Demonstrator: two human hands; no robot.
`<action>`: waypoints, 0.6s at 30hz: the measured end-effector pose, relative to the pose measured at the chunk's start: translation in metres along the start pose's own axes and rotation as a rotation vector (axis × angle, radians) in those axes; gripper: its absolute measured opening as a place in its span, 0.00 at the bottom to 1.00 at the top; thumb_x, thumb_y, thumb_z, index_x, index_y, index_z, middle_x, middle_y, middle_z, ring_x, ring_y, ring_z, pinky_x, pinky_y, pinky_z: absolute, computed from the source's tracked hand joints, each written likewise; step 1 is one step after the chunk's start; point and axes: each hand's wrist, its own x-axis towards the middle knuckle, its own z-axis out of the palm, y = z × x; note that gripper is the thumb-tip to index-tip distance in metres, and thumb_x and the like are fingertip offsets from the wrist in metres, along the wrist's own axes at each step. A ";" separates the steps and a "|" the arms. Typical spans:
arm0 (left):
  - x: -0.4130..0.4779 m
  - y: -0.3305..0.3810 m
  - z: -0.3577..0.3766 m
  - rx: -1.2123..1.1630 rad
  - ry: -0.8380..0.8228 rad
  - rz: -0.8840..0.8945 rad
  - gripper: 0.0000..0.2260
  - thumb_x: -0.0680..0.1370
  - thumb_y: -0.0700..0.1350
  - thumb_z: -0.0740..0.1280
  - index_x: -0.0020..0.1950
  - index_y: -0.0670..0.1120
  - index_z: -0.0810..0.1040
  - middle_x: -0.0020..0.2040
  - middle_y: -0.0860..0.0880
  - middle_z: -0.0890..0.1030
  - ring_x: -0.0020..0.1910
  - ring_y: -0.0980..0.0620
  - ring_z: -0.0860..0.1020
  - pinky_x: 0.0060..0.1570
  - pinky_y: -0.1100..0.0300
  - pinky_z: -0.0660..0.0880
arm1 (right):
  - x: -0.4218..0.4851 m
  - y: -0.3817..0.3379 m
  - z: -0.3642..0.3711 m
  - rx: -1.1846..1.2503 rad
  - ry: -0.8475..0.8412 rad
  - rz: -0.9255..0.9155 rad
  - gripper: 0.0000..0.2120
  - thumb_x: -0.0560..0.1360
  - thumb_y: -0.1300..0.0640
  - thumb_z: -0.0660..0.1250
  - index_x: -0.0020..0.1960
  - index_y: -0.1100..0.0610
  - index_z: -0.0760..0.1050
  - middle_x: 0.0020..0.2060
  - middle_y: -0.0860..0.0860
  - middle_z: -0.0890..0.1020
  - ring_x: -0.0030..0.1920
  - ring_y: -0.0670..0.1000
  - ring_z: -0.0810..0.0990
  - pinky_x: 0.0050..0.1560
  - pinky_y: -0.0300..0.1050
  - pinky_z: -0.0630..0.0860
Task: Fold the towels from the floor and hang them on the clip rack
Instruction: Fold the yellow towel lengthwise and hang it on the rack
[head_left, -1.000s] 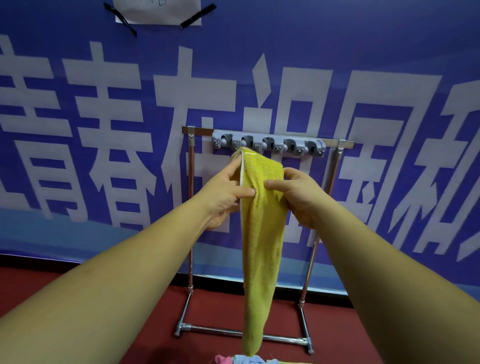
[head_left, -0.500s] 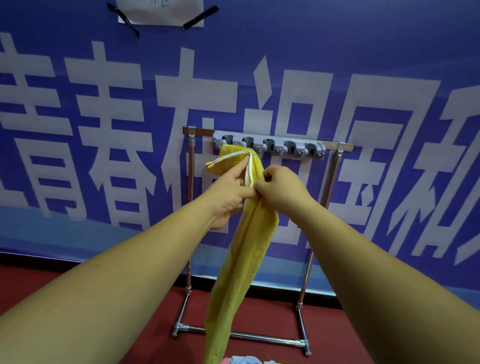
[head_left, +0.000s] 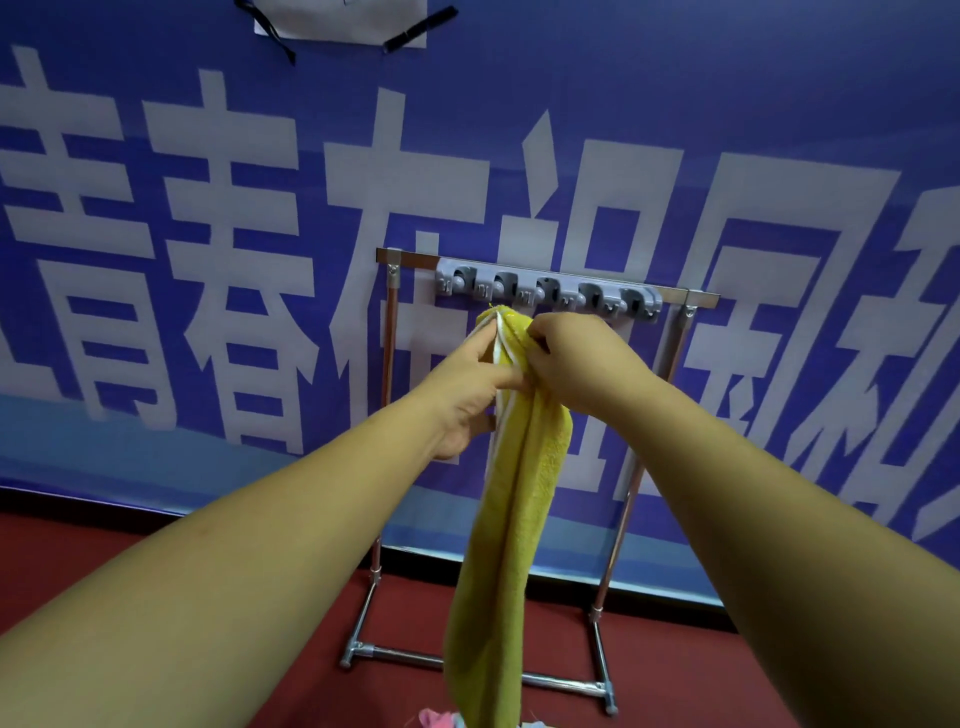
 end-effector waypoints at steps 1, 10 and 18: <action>-0.001 0.001 0.001 -0.007 -0.019 -0.011 0.33 0.79 0.32 0.70 0.73 0.67 0.75 0.59 0.43 0.87 0.59 0.40 0.86 0.52 0.40 0.85 | 0.000 0.000 -0.001 -0.017 0.001 -0.013 0.08 0.81 0.62 0.61 0.47 0.61 0.78 0.39 0.56 0.80 0.40 0.59 0.80 0.42 0.57 0.80; -0.001 0.001 0.001 0.162 0.060 0.086 0.48 0.77 0.29 0.71 0.86 0.64 0.53 0.51 0.42 0.88 0.57 0.42 0.86 0.61 0.39 0.83 | -0.006 0.001 0.006 -0.024 0.045 -0.030 0.09 0.78 0.63 0.64 0.57 0.59 0.79 0.52 0.55 0.78 0.49 0.58 0.79 0.51 0.59 0.81; 0.003 0.003 0.006 0.019 0.184 0.092 0.40 0.78 0.35 0.73 0.83 0.61 0.61 0.60 0.48 0.86 0.60 0.46 0.86 0.58 0.40 0.84 | -0.025 0.006 0.025 0.007 -0.057 0.057 0.37 0.79 0.60 0.62 0.82 0.36 0.54 0.58 0.56 0.69 0.49 0.61 0.78 0.48 0.58 0.82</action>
